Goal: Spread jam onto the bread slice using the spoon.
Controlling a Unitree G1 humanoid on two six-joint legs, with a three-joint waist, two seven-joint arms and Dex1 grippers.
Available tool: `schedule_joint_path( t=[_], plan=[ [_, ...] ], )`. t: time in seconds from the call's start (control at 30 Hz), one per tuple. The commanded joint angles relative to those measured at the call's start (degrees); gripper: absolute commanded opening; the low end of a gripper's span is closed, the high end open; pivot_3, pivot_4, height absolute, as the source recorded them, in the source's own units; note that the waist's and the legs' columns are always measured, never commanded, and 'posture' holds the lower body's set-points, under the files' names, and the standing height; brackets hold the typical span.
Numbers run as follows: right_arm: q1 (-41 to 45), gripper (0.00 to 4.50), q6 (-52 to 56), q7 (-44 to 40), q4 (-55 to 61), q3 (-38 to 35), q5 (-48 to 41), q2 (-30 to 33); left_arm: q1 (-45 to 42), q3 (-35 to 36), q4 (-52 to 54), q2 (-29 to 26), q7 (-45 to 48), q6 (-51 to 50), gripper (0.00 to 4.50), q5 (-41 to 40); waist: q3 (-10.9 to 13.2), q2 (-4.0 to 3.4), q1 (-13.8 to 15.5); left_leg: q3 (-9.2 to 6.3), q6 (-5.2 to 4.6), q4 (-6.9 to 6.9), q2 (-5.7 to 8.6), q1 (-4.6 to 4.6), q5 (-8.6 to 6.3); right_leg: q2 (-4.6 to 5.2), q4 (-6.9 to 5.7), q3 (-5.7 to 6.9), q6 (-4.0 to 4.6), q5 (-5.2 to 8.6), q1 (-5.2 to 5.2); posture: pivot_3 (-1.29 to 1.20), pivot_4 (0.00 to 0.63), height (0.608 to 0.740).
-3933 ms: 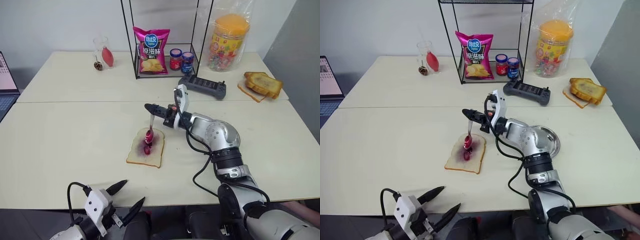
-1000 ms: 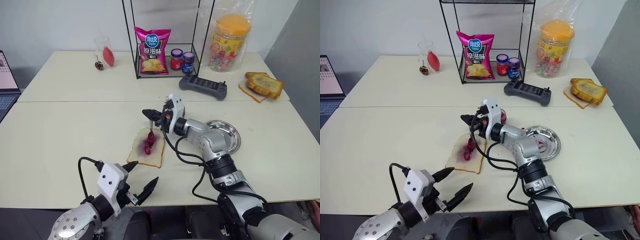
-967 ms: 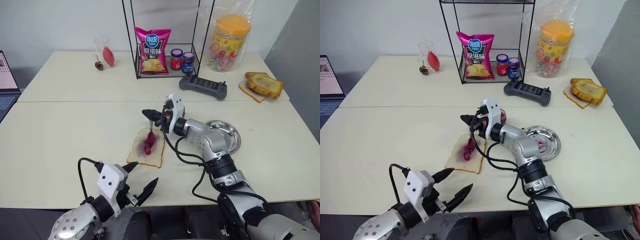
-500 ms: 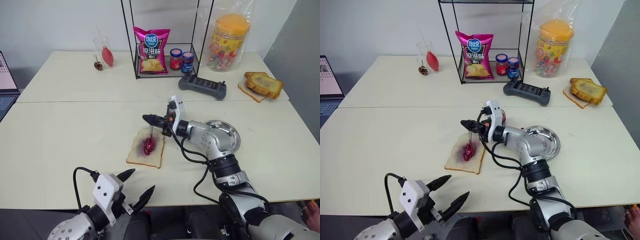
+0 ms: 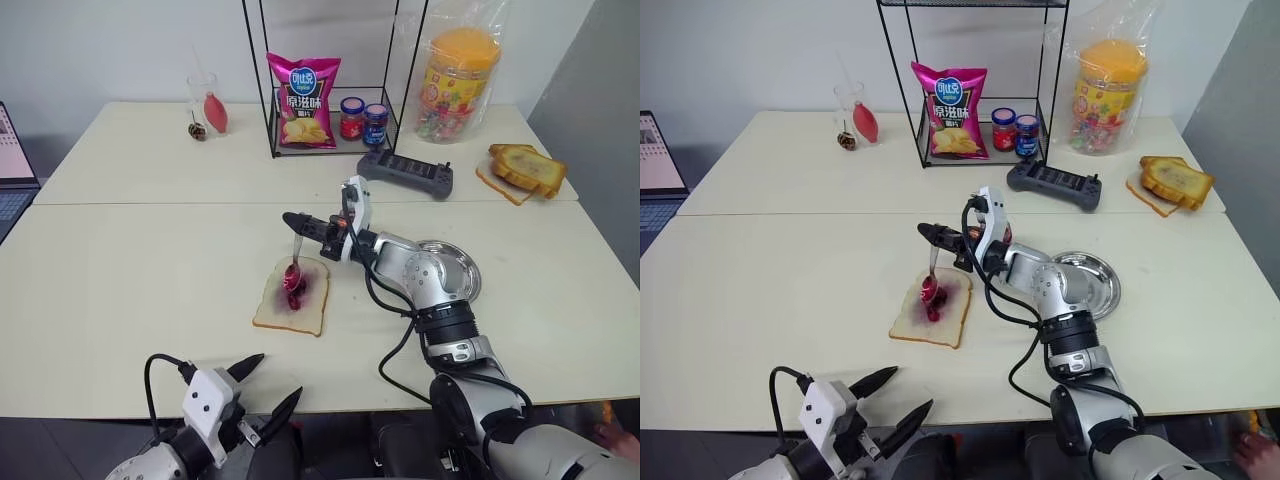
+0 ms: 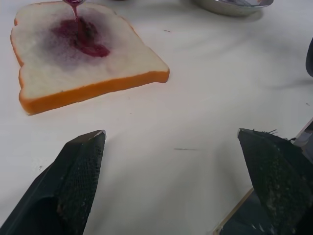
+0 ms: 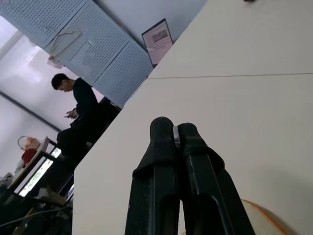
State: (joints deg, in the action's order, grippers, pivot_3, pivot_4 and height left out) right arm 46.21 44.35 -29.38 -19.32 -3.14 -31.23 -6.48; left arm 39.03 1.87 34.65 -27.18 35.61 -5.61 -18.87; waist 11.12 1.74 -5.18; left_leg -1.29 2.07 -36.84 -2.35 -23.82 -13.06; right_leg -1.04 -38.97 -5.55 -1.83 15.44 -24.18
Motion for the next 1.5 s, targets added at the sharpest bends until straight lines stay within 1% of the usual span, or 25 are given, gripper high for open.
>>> schedule_joint_path(
  t=[0.03, 0.23, 0.33, 0.4, 0.5, 0.77, 0.9, 1.0, 1.1, 1.23, 1.5],
  plan=[
    [0.9, 0.04, -5.0, -0.6, -0.3, 2.6, 3.4, 0.4, -0.3, 0.8, -1.0, 0.2, 1.0, 2.3, 4.5, -0.4, 0.0, 0.0, 0.0, 0.0, 0.0, 0.0, 0.0, 0.0, 0.0, 0.0, 0.0, 0.0, -0.01, -0.01, 0.0, 0.0, 0.15, 0.74],
    [0.1, 0.04, -7.6, -2.8, -0.5, 5.7, 6.2, 2.0, -1.9, 1.7, -0.5, -0.5, 1.2, 0.8, 4.5, -1.4, 0.0, 0.0, 0.0, 0.0, 0.0, 0.0, -0.01, 0.0, 0.0, 0.0, -0.01, 0.01, -0.02, -0.01, 0.0, 0.0, 0.15, 0.74],
    [-0.2, 0.04, -7.4, -3.9, 0.0, 6.5, 6.3, 2.6, -2.2, 1.8, 1.0, -0.7, 0.8, -0.6, 4.5, -1.7, 0.0, 0.0, 0.0, 0.0, 0.0, 0.0, -0.01, 0.0, 0.0, 0.0, -0.01, 0.0, -0.06, -0.04, 0.0, 0.0, 0.15, 0.74],
    [-0.3, 0.04, -7.1, -4.6, 0.4, 7.0, 6.3, 3.0, -2.3, 1.9, 2.1, -0.8, 0.5, -1.6, 4.5, -1.9, 0.0, 0.0, 0.0, 0.0, 0.0, 0.0, -0.01, 0.0, 0.0, 0.0, -0.01, 0.0, -0.25, -0.15, 0.0, 0.0, 0.15, 0.74],
    [-0.9, 0.04, -4.3, -6.8, 2.2, 7.7, 4.5, 3.8, -2.7, 1.8, 5.4, -1.2, -0.8, -4.5, 4.5, -2.4, 0.0, 0.0, 0.0, -0.01, 0.0, 0.0, -0.02, 0.0, 0.0, 0.0, -0.02, 0.02, -0.26, -0.15, 0.0, 0.0, 0.15, 0.74],
    [-0.6, 0.04, 1.7, -8.3, 4.0, 5.5, 0.2, 3.5, -4.3, 1.0, 12.2, -1.5, -4.3, -11.7, 4.5, -3.2, 0.0, 0.0, 0.1, -0.02, 0.0, 0.0, -0.06, 0.0, 0.0, -0.05, -0.02, 0.02, -0.27, -0.16, 0.01, 0.0, 0.15, 0.74],
    [0.0, 0.04, 2.0, -6.9, 3.5, 4.1, -0.5, 3.0, -4.8, -0.2, 14.2, -1.2, -5.9, -14.0, 4.5, -2.8, 0.0, 0.0, 0.0, -0.02, 0.0, 0.0, -0.04, 0.0, 0.0, -0.06, -0.02, 0.0, -0.27, -0.16, 0.01, 0.0, 0.15, 0.74],
    [1.1, 0.04, 2.2, -4.4, 2.3, 1.2, -2.2, 1.2, -5.2, -1.2, 15.2, -0.9, -7.0, -15.2, 4.5, -2.4, 0.0, 0.0, 0.1, -0.03, 0.0, 0.0, -0.04, 0.0, 0.0, -0.07, -0.02, 0.01, -0.28, -0.16, 0.01, 0.0, 0.15, 0.74],
    [1.4, 0.04, 2.1, -3.0, 1.6, 0.2, -2.2, 0.1, -5.3, -1.8, 15.7, -0.9, -7.7, -15.8, 4.5, -2.2, 0.0, 0.0, 0.0, -0.03, 0.0, 0.0, -0.05, 0.0, 0.0, -0.11, -0.02, 0.0, -0.27, -0.17, 0.01, 0.0, 0.15, 0.74],
    [-1.1, 0.04, -0.3, -5.4, 1.9, 5.7, 1.8, 0.8, -6.0, -1.7, 15.5, -1.2, -8.0, -16.2, 4.5, -2.5, 0.0, 0.0, 0.0, -0.05, 0.0, 0.0, -0.07, 0.0, 0.0, -0.14, -0.02, 0.01, -0.26, -0.17, 0.01, 0.0, 0.15, 0.74],
    [-1.4, 0.04, -4.5, -6.5, -0.2, 7.2, 4.6, 2.1, -7.9, -0.4, 15.7, -1.5, -8.1, -18.0, 4.5, -3.9, 0.0, 0.0, 0.1, -0.05, 0.0, -0.03, -0.07, 0.0, 0.0, -0.14, -0.01, 0.0, -0.28, -0.18, 0.02, 0.0, 0.15, 0.74]
  ],
)
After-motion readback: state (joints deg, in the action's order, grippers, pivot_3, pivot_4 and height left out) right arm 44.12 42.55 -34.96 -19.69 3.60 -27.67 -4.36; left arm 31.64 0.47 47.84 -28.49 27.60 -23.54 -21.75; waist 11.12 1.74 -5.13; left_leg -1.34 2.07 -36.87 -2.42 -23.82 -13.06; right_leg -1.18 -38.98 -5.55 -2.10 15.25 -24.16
